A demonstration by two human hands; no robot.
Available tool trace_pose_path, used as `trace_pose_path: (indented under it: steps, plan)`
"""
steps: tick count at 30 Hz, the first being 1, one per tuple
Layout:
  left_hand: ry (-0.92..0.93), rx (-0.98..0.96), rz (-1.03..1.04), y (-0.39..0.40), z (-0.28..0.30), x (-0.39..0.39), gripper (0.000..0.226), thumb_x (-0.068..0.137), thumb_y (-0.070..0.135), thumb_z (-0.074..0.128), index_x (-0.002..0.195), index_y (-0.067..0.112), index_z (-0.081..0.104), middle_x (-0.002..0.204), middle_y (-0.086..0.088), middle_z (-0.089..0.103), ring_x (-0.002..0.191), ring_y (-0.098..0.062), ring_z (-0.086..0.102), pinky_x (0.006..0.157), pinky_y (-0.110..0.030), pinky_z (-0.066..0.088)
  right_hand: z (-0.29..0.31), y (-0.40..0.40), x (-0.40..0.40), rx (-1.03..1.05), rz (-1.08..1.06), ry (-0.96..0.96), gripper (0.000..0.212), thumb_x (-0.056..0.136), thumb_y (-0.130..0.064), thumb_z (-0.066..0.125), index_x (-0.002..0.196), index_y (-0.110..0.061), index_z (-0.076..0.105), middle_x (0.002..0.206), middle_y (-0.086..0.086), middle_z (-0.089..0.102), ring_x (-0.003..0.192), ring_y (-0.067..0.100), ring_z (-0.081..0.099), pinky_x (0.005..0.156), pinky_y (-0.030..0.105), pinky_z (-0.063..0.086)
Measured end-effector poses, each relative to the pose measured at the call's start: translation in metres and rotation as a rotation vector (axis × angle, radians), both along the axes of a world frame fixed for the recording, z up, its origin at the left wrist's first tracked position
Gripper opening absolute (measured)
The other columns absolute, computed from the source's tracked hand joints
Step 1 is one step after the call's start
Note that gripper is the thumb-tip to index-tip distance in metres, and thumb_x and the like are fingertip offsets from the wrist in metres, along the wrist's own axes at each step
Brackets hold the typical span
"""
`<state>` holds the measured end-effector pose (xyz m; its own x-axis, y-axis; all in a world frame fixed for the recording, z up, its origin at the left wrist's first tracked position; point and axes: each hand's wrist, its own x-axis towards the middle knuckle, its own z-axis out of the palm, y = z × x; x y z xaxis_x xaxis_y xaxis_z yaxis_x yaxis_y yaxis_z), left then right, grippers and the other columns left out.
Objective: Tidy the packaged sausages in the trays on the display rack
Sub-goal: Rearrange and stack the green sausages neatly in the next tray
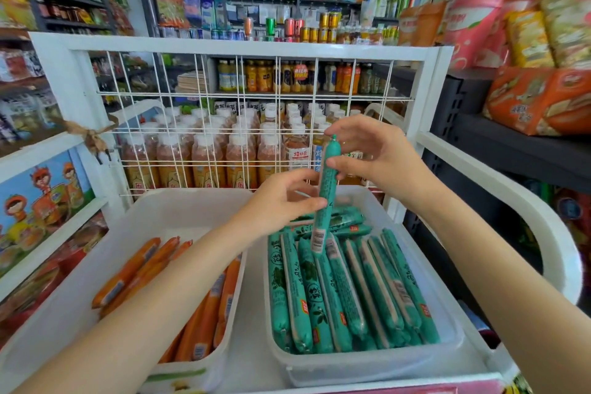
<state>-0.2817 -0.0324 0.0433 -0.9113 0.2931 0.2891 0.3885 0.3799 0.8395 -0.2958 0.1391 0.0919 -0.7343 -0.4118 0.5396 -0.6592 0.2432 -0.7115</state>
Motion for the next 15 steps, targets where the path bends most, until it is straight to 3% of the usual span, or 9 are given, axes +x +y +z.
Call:
trace_pose_path:
  steps: [3,5,7,10,15]
  plan:
    - [0.097,-0.066,0.145,0.002,-0.001,0.001,0.032,0.083,0.016,0.065,0.112,0.025,0.056,0.093,0.006,0.065,0.082,-0.009,0.064,0.080,-0.029,0.053,0.005,0.004,-0.002,-0.104,-0.013,-0.032,0.018,0.085,0.000,0.059,0.096,-0.014,0.064,0.089,0.005,0.068,0.078,0.010,0.067,0.069,0.025,0.057]
    - [0.216,-0.152,0.262,0.002,0.000,0.004,0.035,0.084,0.020,0.064,0.118,0.024,0.054,0.088,0.014,0.061,0.078,-0.002,0.060,0.069,-0.016,0.049,0.007,0.007,-0.002,-0.152,-0.023,-0.090,0.019,0.090,0.000,0.051,0.093,-0.013,0.065,0.087,0.008,0.069,0.073,0.012,0.068,0.070,0.024,0.057]
    - [0.302,-0.198,0.326,0.002,0.001,0.007,0.040,0.085,0.021,0.063,0.123,0.021,0.052,0.094,0.011,0.062,0.082,-0.005,0.060,0.065,-0.010,0.044,0.008,0.006,0.000,-0.135,-0.029,-0.139,0.019,0.092,-0.002,0.048,0.091,-0.009,0.066,0.087,0.011,0.069,0.072,0.014,0.068,0.070,0.023,0.057]
    - [0.410,-0.266,0.353,0.005,0.004,0.010,0.042,0.085,0.022,0.062,0.126,0.019,0.051,0.107,0.004,0.063,0.088,-0.007,0.058,0.068,-0.010,0.042,0.009,0.004,0.003,-0.169,-0.019,-0.214,0.017,0.092,-0.011,0.050,0.091,-0.005,0.067,0.089,0.013,0.071,0.078,0.019,0.069,0.072,0.024,0.057]
    - [0.489,-0.313,0.372,0.005,0.006,0.014,0.046,0.086,0.023,0.061,0.130,0.019,0.049,0.114,0.000,0.061,0.095,-0.012,0.059,0.082,-0.023,0.048,0.012,0.006,0.005,-0.257,0.040,-0.364,0.020,0.089,-0.020,0.055,0.089,-0.004,0.069,0.086,0.011,0.073,0.078,0.018,0.069,0.072,0.021,0.056]
